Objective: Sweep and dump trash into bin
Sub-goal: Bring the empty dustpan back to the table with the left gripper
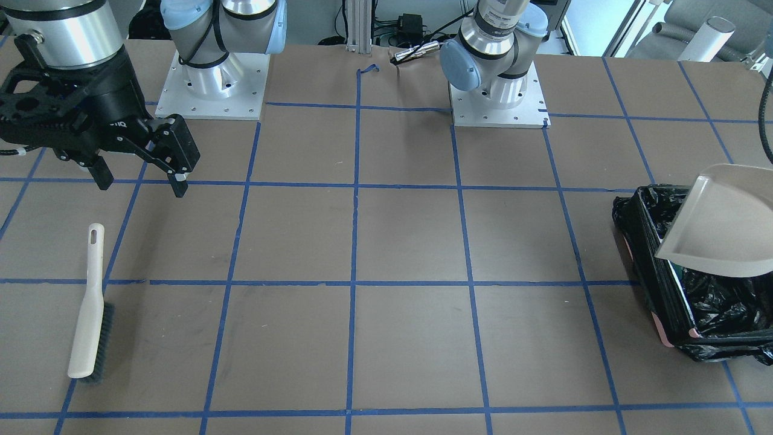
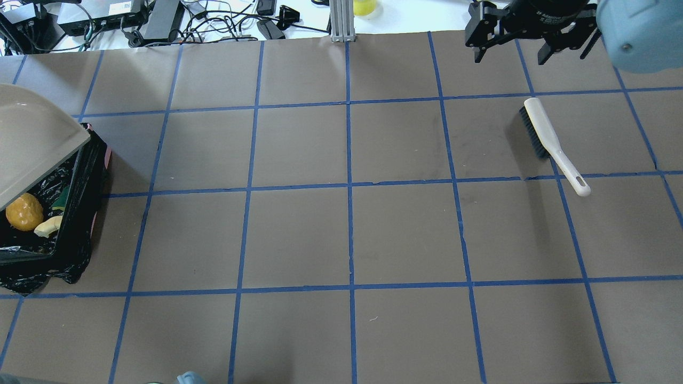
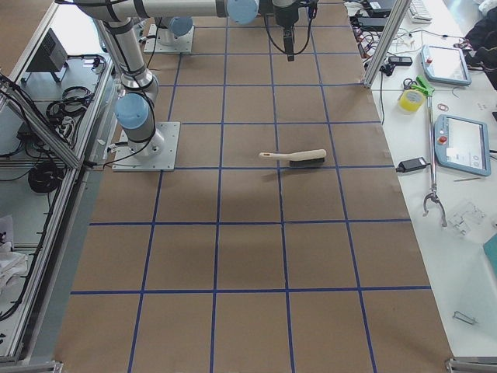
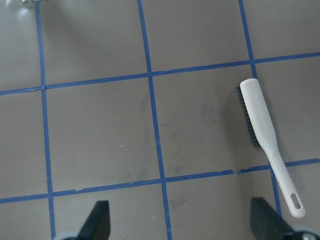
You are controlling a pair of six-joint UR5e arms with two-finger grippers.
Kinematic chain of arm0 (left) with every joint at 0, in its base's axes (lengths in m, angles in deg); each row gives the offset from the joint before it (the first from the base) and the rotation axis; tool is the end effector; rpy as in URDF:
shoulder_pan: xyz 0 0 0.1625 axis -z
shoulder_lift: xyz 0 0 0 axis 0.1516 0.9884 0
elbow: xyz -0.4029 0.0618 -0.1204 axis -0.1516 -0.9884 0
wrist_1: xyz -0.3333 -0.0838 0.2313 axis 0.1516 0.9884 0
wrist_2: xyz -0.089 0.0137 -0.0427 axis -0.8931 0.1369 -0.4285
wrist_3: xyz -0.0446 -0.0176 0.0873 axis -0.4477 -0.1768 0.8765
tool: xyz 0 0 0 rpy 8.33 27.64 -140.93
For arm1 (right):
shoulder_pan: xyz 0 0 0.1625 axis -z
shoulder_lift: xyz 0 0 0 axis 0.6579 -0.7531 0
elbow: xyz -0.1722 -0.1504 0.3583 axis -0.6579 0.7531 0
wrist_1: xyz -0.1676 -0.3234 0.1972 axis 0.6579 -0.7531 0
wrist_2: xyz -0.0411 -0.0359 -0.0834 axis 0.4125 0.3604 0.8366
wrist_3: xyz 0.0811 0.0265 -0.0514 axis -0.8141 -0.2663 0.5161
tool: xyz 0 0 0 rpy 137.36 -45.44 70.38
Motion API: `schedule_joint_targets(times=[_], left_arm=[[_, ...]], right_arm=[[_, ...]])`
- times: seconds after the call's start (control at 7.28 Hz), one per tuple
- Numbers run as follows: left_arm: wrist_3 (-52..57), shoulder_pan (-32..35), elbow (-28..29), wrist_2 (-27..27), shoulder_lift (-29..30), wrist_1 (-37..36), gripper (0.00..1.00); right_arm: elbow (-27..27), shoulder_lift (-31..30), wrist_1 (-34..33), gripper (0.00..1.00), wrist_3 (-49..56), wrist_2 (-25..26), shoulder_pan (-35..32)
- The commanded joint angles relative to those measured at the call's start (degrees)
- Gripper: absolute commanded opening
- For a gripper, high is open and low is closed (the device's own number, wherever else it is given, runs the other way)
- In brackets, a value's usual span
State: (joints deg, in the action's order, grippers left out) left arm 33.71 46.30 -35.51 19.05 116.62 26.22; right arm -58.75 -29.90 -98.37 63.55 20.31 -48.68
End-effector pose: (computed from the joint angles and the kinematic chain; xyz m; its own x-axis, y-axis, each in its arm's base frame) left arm 0.2402 -0.5606 0.4813 -0.6496 -0.7596 0.0323 -0.6844 0.5658 -0.4598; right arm 0.1303 -0.5312 0.5210 -0.9956 0.0929 -0.0073 0.0922 0.9710 -0.2207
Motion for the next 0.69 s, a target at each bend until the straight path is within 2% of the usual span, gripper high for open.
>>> schedule_joint_targets(times=[0.0,0.14,0.55], left_arm=[[-15.03,5.52,-1.36,-0.43,0.38,3.82,0.00],[-22.92,7.63,-3.46,-0.44,0.47,4.26,0.00],[-44.02,13.96,-6.47,-0.52,2.13,7.06,0.00]], right_arm=[[0.15,-1.05,6.53,1.00,2.47,-0.81,-0.26],[0.24,-1.75,10.40,1.00,2.65,-2.13,-0.18],[-0.03,-1.67,9.56,1.00,2.57,-1.52,-0.18]])
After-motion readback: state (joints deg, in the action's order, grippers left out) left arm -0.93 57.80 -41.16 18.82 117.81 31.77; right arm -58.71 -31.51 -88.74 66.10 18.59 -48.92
